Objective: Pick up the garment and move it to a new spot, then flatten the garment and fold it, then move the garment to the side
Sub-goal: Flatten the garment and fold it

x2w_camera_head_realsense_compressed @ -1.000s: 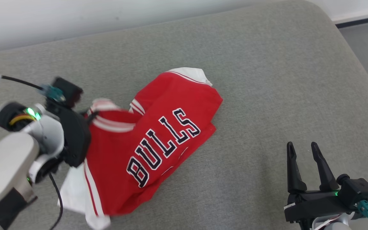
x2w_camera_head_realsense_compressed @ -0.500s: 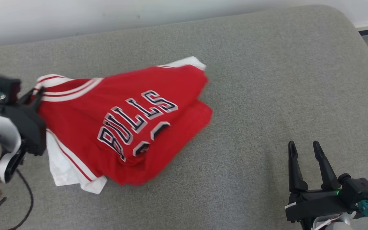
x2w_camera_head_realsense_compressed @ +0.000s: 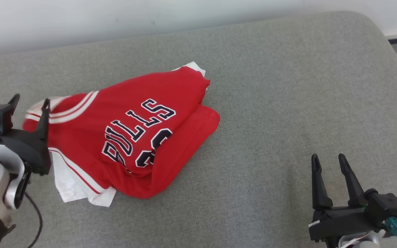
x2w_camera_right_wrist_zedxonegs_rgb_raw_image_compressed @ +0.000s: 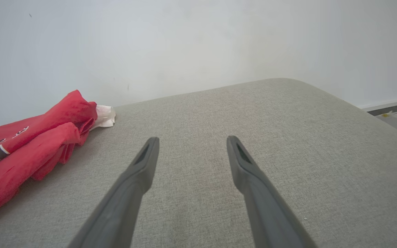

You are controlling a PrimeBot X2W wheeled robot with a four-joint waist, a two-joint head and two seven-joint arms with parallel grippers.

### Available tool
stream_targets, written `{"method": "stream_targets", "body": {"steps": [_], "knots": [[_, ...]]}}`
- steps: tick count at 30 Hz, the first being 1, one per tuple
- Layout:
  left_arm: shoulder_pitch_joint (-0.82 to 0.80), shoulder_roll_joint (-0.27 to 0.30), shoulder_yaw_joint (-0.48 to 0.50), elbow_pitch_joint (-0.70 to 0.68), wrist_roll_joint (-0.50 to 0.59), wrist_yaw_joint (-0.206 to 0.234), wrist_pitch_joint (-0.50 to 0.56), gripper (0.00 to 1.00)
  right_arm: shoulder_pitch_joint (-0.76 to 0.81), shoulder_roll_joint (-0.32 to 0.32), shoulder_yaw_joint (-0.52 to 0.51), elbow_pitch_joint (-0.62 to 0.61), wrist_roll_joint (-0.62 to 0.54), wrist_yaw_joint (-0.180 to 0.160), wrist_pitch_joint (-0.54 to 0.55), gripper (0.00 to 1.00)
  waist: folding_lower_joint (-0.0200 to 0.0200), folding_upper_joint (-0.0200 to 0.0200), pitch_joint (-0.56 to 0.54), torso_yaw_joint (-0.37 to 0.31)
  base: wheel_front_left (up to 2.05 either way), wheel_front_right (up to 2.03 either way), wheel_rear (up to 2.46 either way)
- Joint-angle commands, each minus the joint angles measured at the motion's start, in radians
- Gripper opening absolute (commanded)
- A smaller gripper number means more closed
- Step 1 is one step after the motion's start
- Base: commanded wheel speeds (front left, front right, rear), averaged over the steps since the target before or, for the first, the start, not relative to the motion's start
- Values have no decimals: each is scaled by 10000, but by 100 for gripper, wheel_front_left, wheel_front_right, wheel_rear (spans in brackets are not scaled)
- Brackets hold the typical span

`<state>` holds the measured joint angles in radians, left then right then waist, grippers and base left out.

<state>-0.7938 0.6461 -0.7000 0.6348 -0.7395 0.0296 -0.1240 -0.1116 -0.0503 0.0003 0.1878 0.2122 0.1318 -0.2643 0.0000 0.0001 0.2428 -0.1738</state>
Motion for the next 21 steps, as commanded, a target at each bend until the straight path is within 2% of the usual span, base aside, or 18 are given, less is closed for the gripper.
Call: {"method": "stream_targets", "body": {"steps": [1, 5, 9, 16, 21], "knots": [[-4, -128, 65, -3, 66, 55, -400, 100, 154, 1, -35, -1, -105, -23, -2, 100, 0, -1, -268, 148, 0, 0, 0], [318, -332, 397, -206, -72, 167, -1149, 100, 329, 0, -90, -43, -196, -23, -2, 100, 0, -1, -722, 338, 0, 0, 0], [888, -492, 899, -889, 6, 352, -1397, 100, 557, 0, -150, -94, -277, -23, -2, 100, 0, -1, -1140, 593, 0, 0, 0], [2507, -903, 2473, -2991, 770, 843, -1413, 100, 912, 1, -210, -265, -390, -23, -2, 100, 0, -1, -1585, 1106, 0, 0, 0], [4343, -1524, 3710, -4685, 1758, 1010, -1415, 100, 1105, 1, -243, -390, -481, -23, -1, 100, 0, -1, -1787, 1584, 0, 0, 0]]}}
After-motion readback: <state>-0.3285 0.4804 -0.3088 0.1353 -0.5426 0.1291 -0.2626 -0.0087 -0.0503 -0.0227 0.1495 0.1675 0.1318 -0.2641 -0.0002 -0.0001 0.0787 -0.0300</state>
